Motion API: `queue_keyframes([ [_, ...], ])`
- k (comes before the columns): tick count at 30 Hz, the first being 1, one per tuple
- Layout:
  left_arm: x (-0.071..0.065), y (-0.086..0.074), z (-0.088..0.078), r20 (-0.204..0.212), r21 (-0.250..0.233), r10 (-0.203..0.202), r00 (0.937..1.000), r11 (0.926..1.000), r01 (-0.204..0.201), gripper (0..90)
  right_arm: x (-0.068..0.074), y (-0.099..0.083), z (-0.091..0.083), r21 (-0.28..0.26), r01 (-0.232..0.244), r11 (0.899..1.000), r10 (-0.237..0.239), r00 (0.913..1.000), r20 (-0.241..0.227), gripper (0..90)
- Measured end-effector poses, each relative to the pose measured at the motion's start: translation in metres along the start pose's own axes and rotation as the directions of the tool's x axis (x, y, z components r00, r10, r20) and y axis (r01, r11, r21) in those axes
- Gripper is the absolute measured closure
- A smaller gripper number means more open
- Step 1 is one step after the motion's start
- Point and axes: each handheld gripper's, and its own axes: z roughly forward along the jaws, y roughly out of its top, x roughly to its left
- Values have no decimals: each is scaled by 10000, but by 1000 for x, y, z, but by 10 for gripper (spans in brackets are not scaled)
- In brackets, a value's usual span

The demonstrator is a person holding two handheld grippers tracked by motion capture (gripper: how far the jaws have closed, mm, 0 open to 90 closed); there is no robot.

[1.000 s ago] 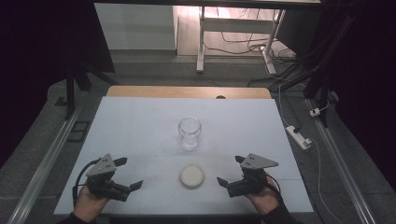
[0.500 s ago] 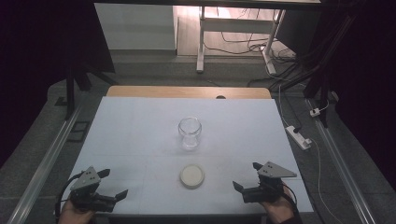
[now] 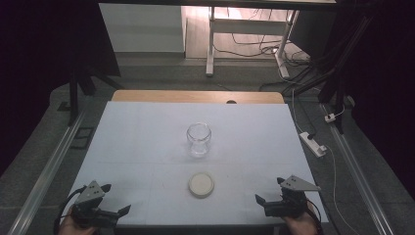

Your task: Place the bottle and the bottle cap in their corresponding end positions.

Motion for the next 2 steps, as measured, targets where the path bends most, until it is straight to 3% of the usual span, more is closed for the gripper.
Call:
queue_keyframes([
  [2,0,-1,0,-88,31,-53,9999,10000,53,0,0,-1,0,2,-24,10000,24,10000,29,0],
])
